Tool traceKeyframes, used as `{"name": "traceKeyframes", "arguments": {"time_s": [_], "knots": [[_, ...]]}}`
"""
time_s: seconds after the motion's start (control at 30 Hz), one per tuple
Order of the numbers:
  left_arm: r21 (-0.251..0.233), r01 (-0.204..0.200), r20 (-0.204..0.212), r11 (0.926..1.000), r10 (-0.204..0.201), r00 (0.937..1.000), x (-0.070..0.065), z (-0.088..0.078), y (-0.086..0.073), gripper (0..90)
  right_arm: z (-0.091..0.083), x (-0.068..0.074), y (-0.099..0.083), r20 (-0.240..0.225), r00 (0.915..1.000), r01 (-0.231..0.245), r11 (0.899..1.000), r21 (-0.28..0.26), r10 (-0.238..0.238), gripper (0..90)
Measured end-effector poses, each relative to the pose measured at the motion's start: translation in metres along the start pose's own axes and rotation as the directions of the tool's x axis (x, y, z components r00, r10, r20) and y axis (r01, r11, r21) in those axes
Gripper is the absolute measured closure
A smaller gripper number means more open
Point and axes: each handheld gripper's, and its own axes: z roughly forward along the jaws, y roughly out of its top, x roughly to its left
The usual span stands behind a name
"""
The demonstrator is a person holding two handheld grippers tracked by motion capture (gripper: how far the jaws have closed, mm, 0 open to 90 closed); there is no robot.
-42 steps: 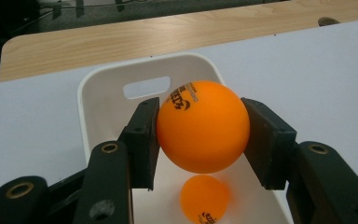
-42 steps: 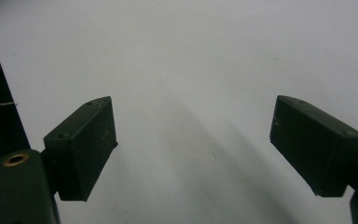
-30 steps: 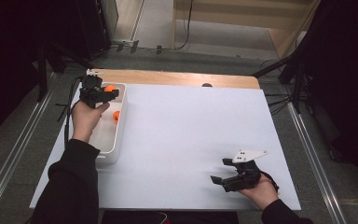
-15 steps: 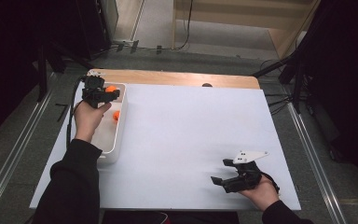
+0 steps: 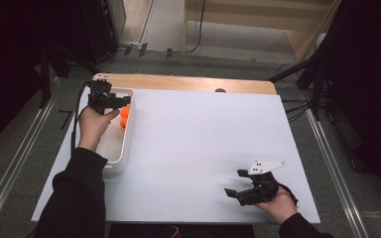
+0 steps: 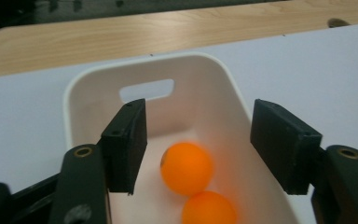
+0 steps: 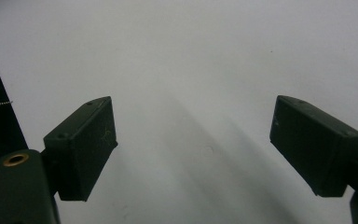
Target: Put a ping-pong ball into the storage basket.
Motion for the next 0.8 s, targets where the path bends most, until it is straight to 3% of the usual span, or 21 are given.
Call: {"name": "traceKeyframes", "arguments": {"time_s": [0.1,0.33,0.5,0.8], "knots": [[-0.003,-0.027,-0.017,0.9996,0.027,0.9995,-0.004,-0.003,0.002,33.9,0.000,0.000,0.000,-0.001,1.0000,0.000,1.000,0.002,0.000,13.1],[-0.003,-0.008,0.049,1.0000,0.009,0.9988,-0.005,-0.013,0.005,31.4,-0.001,0.000,0.000,0.003,1.0000,0.002,1.000,0.001,-0.002,13.1],[0.024,-0.050,0.067,0.9985,0.048,0.9966,-0.012,-0.018,0.008,28.1,-0.001,0.000,-0.001,0.004,1.0000,0.005,1.000,0.002,-0.005,13.1],[0.017,-0.095,0.147,0.9953,0.092,0.9848,-0.026,-0.027,0.010,28.1,-0.003,0.001,-0.002,0.007,0.9999,0.007,1.000,-0.002,-0.007,13.1]]}}
